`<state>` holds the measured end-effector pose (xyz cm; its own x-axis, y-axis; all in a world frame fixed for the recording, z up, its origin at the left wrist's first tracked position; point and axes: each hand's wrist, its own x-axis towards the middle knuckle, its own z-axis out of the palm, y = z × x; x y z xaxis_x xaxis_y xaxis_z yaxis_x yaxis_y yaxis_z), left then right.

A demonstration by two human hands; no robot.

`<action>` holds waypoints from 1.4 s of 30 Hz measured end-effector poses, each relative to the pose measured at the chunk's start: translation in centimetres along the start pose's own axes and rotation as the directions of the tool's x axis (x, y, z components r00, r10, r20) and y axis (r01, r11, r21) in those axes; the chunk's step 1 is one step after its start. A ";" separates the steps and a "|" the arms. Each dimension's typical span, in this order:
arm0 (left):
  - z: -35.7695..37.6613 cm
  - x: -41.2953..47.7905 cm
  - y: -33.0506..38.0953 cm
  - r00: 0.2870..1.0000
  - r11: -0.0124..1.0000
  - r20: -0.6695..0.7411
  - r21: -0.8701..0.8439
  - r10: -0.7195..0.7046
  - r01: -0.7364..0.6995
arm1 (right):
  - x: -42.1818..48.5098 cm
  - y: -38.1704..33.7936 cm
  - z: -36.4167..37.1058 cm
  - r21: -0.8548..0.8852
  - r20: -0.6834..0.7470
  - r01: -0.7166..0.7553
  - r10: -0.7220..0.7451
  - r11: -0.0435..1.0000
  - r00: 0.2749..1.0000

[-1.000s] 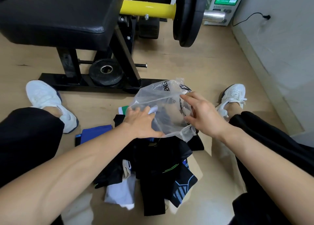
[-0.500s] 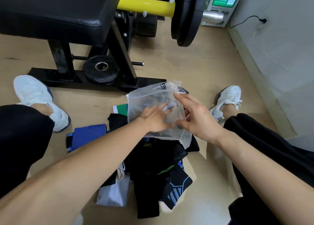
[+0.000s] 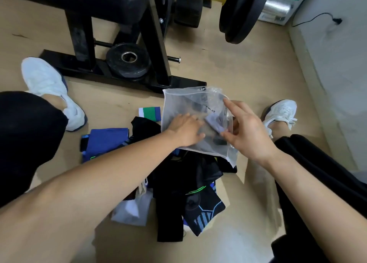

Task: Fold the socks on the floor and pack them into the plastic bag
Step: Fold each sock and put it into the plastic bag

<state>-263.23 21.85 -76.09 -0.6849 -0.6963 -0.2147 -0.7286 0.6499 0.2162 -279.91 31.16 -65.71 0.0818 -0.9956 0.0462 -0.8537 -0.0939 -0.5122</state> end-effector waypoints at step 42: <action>9.6 -17.4 -1.7 0.961 0.980 0.245 0.120 0.126 -0.159 | -4.2 -0.6 6.8 -0.107 0.408 0.163 -0.107 0.981 0.907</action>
<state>-250.19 35.76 -81.85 -0.7527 -0.5130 -0.4126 -0.6067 0.7839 0.1321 -276.27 35.37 -71.46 0.3748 -0.8919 -0.2531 -0.8790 -0.2550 -0.4030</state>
